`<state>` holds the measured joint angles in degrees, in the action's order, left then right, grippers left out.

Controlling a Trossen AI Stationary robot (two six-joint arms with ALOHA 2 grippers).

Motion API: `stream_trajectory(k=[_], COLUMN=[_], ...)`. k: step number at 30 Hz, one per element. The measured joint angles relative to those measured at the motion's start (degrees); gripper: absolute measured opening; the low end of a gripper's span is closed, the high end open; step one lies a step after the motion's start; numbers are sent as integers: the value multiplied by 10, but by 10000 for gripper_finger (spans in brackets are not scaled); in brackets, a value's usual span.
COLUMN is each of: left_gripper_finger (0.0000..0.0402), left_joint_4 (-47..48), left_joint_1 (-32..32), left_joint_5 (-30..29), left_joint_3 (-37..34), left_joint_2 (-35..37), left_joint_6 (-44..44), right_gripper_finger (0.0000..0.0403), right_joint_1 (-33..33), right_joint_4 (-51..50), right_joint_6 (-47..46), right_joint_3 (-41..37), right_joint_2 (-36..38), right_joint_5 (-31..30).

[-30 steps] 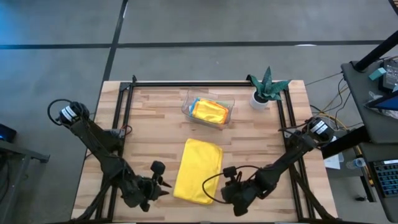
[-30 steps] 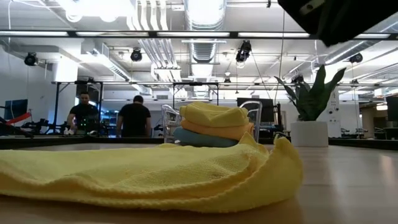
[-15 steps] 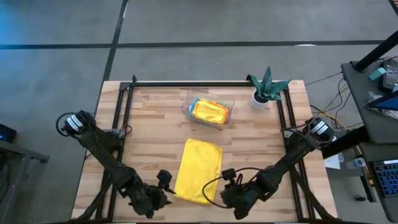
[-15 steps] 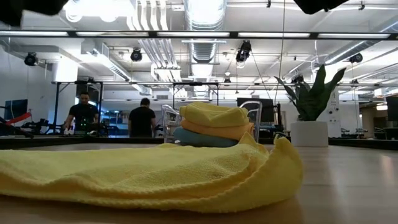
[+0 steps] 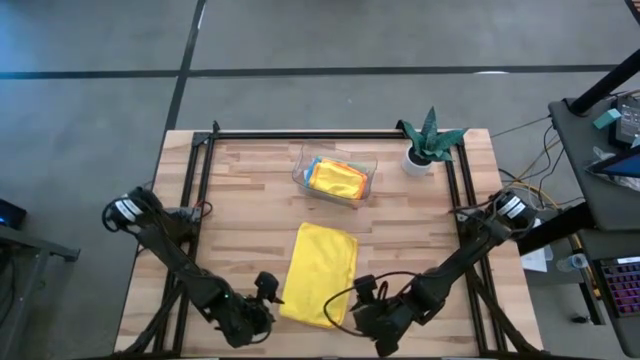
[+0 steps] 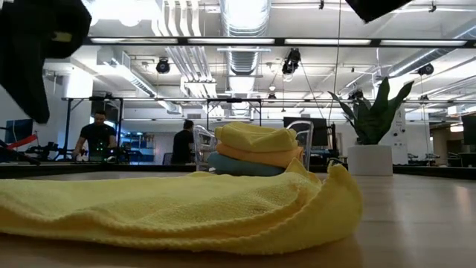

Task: Fold microfiber towels
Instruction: Fold the yellow towel

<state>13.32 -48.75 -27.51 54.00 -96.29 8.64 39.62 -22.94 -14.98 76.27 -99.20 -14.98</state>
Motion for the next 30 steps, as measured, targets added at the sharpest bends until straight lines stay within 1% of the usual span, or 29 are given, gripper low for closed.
stream_trajectory(k=[2, 5, 8, 10, 13, 15, 19, 23, 27, 30], left_gripper_finger=[244, 244, 244, 244, 245, 245, 245, 244, 241, 228], left_joint_4=[-1, -3, -4, -3, -4, -5, -11, -11, -8, -7], left_joint_1=[0, 0, 0, 0, -1, -1, 0, -1, 0, 2], left_joint_5=[0, 0, 0, 0, 1, -3, -11, -32, -44, -45], left_joint_3=[0, 1, 1, 1, 1, 5, 14, 14, 11, 10], left_joint_2=[-12, -25, -34, -39, -52, -64, -81, -85, -85, -86], left_joint_6=[-1, -5, -11, -21, -56, -81, -118, -126, -165, -182], right_gripper_finger=[243, 268, 277, 278, 271, 264, 248, 235, 223, 215], right_joint_1=[2, 10, 16, 16, 15, 15, 14, 14, 9, 5], right_joint_4=[23, 23, 22, 23, 23, 22, 22, 23, 26, 29], right_joint_6=[43, 117, 151, 171, 194, 212, 238, 254, 256, 251], right_joint_3=[0, 0, 1, 6, 17, 26, 54, 78, 91, 94], right_joint_2=[-14, -40, -71, -90, -117, -136, -173, -198, -211, -214], right_joint_5=[0, -9, -40, -49, -92, -109, -111, -116, -127, -131])
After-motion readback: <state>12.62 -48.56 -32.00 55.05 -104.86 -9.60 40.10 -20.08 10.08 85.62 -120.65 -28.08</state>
